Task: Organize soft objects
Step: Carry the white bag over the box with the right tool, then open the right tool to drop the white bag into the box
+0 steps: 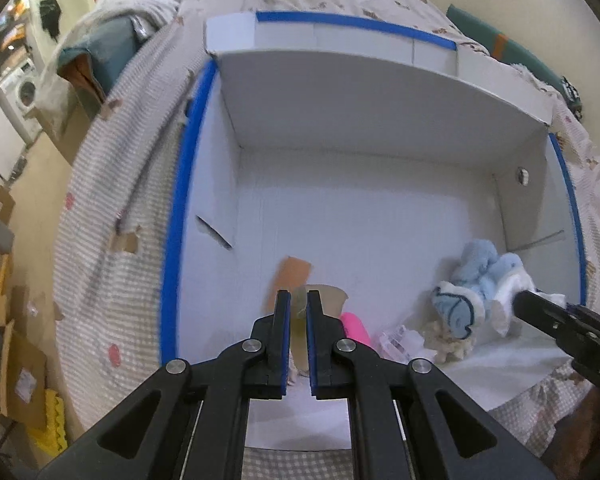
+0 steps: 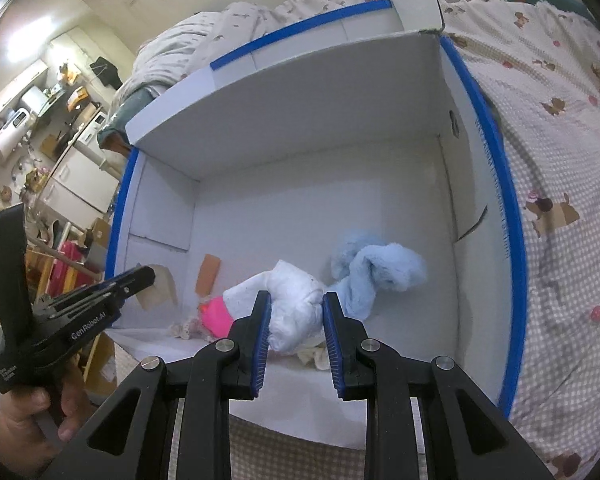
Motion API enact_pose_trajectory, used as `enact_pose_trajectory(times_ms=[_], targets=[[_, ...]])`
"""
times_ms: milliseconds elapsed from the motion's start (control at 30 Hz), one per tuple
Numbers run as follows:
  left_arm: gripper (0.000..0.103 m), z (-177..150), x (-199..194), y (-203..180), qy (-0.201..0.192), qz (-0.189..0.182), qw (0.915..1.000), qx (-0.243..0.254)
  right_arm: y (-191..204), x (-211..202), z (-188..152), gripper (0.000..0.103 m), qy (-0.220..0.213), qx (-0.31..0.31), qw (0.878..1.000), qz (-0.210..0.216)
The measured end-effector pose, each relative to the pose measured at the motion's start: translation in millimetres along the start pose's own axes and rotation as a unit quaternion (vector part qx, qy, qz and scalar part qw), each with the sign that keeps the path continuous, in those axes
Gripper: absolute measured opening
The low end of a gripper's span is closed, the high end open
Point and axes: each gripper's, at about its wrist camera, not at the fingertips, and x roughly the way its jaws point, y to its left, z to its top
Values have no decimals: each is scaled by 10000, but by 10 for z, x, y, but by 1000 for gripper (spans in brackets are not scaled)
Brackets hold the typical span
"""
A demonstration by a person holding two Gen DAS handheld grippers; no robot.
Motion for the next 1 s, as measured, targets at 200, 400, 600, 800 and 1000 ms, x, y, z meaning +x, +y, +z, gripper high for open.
enact_pose_trajectory(times_ms=[200,400,600,800,1000], targets=[[10,-53,55,-130,158,-436,9988,162,86,138,5,28,119,-94,9999,5],[30,-132,79,-290,197,-216,9982,515,101,214,-2,28,240,-67,9997,61],[54,-144,39,-267,157,-273,9984,480,123,245,-15,28,308,-87,9994,116],[55,-131,-13,-205,72,-331,9988,348,107,207,2,30,254,11,9993,285],[55,-127,-82,-237,-93,-194,9986,489,54,169,14,61,173,178,9987,444]])
